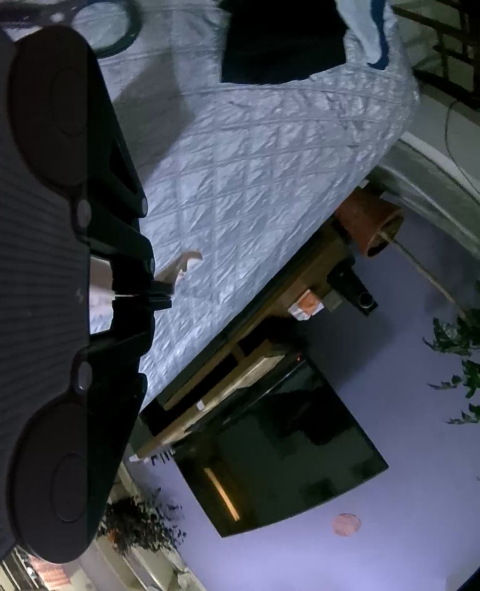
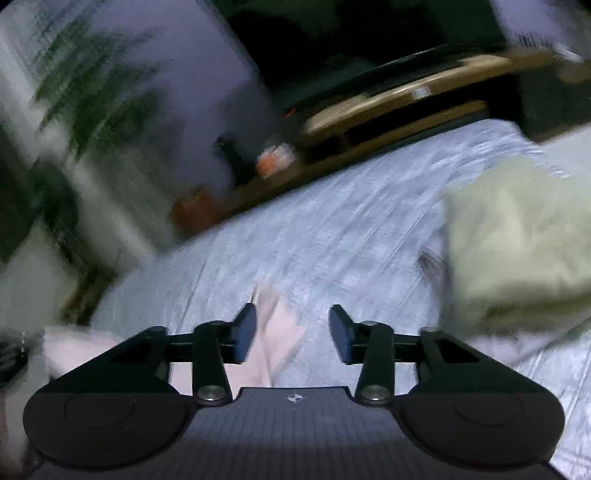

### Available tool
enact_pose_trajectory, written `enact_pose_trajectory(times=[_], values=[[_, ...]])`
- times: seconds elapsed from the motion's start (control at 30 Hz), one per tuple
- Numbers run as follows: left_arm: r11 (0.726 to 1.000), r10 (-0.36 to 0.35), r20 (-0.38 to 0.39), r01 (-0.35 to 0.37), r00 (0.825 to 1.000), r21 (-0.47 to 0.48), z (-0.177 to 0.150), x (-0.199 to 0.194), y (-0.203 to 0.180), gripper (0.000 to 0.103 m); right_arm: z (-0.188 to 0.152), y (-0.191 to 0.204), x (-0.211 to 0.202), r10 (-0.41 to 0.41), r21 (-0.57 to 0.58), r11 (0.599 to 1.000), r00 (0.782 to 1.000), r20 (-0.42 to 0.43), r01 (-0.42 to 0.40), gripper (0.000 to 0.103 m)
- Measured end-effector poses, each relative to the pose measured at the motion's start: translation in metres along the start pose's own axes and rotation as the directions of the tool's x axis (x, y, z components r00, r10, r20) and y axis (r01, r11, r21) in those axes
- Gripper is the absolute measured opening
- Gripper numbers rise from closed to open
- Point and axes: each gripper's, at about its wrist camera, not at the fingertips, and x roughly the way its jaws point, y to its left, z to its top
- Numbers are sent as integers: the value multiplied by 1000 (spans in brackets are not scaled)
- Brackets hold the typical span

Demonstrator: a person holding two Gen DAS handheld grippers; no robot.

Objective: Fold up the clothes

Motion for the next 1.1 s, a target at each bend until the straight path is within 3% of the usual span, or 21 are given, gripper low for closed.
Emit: enact_pose_trajectory(times=[0.1, 0.2, 0.3, 0.4, 0.43, 0.5, 0.67, 0.8, 0.93, 1.1], values=[[1000, -8, -2, 8, 1000, -21, -2, 7, 6, 0, -43, 1, 9, -14, -35, 999, 992, -124, 10, 64], [1000, -5, -18, 5, 1000, -11, -7, 14, 6, 0, -69, 17, 22, 5, -63, 998, 985, -171, -16, 64], [1000, 0, -10, 0, 1000, -4, -7, 10, 9, 0, -76, 39, 35, 37, -126, 990, 984, -176, -59, 69], [1000, 18, -9, -18, 1000, -16, -6, 9, 16, 0, -78, 54, 57, 26, -190, 979, 968, -249, -75, 69], [1000, 25, -13, -25, 1000, -19, -6, 9, 18, 0, -80, 55, 58, 21, -208, 975, 968, -249, -75, 65], [999, 35, -18, -35, 999, -16, -6, 11, 20, 0, -83, 60, 57, 32, -210, 974, 970, -240, -84, 7], [998, 58, 14, -58, 998, 1, -2, 2, 19, 0, -67, 60, 34, 51, -154, 985, 983, -175, -78, 4], [998, 55, 56, -53, 997, -32, 9, -15, 16, 0, -26, 62, -5, 101, -47, 994, 994, -43, -103, 4], [1000, 21, 104, -20, 994, -10, 30, -37, -8, 0, 26, 71, -39, 144, 48, 988, 985, 90, -149, 4], [1000, -27, 142, 26, 990, 13, 64, -59, -49, 0, 79, 95, -68, 186, 67, 977, 964, 190, -202, 4]])
